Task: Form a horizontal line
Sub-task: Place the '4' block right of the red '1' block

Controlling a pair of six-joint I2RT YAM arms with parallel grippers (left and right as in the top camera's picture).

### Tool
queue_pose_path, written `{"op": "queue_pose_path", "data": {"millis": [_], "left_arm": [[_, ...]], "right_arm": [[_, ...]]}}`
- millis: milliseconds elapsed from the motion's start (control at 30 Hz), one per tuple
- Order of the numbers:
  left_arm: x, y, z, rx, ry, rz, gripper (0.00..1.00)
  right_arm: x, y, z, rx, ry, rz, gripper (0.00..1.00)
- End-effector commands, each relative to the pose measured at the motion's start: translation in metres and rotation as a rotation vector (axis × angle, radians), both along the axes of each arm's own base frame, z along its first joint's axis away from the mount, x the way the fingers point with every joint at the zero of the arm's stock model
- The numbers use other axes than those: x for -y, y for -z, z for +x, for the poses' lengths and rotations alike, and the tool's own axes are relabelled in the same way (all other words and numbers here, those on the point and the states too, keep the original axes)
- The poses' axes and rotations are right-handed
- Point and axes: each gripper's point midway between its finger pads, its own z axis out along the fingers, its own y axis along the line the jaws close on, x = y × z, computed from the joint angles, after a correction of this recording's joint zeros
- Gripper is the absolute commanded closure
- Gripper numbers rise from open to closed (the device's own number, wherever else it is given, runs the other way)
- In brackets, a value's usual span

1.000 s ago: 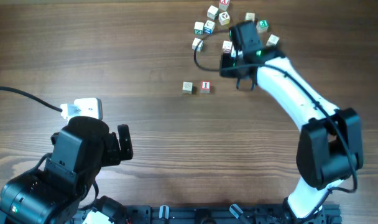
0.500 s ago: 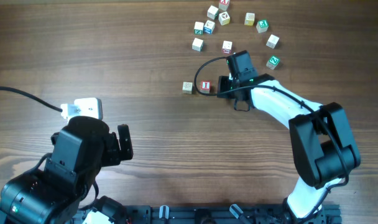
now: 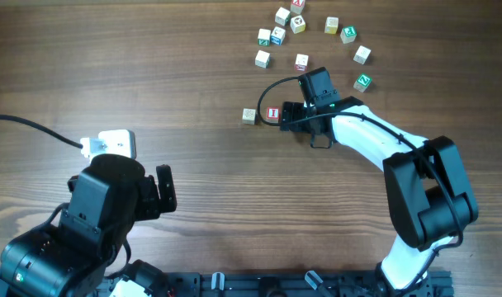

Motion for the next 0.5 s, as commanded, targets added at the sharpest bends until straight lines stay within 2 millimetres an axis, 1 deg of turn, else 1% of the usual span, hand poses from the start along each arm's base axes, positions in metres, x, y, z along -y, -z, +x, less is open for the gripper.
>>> {"op": "queue_pose_path", "data": {"millis": [0, 33, 100, 167, 200, 233, 267, 300, 333, 367, 400, 433, 467], "left_arm": [[-0.002, -0.001, 0.001, 0.007, -0.022, -0.006, 0.0], [-0.002, -0.001, 0.001, 0.008, -0.022, -0.006, 0.0], [-0.002, -0.001, 0.001, 0.007, -0.022, -0.006, 0.0], [-0.002, -0.001, 0.001, 0.008, -0.022, -0.006, 0.0], [-0.002, -0.001, 0.001, 0.007, -0.022, -0.006, 0.0], [-0.002, -0.001, 0.001, 0.008, -0.022, -0.006, 0.0], [-0.002, -0.001, 0.001, 0.007, -0.022, -0.006, 0.0], [-0.002, -0.001, 0.001, 0.007, -0.022, -0.006, 0.0], [-0.002, -0.001, 0.001, 0.007, -0.022, -0.006, 0.0], [-0.002, -0.001, 0.001, 0.008, -0.022, -0.006, 0.0], [-0.002, -0.001, 0.001, 0.007, -0.022, -0.006, 0.0], [-0.002, -0.001, 0.001, 0.008, -0.022, -0.006, 0.0], [-0.002, -0.001, 0.001, 0.008, -0.022, -0.006, 0.0]], "right_arm": [[0.001, -0.036, 0.018, 0.104, 0.052, 0.015, 0.13], [0.0, -0.04, 0.019, 0.114, 0.051, 0.021, 0.12], [0.0, -0.053, 0.02, 0.142, 0.053, 0.032, 0.08], [0.002, -0.068, 0.023, 0.176, 0.08, 0.045, 0.08], [0.006, -0.071, 0.025, 0.187, 0.104, 0.04, 0.09], [0.011, -0.073, 0.026, 0.197, 0.126, 0.024, 0.18], [0.019, -0.072, 0.026, 0.202, 0.161, -0.008, 0.29], [0.026, -0.067, 0.026, 0.199, 0.199, -0.036, 0.5], [0.032, -0.061, 0.024, 0.191, 0.224, -0.058, 0.59], [0.037, -0.051, 0.02, 0.175, 0.248, -0.075, 0.72], [0.04, -0.042, 0.017, 0.16, 0.25, -0.088, 0.8], [0.042, -0.036, 0.015, 0.15, 0.252, -0.099, 0.83], [0.045, -0.029, 0.013, 0.141, 0.26, -0.116, 0.85]]}}
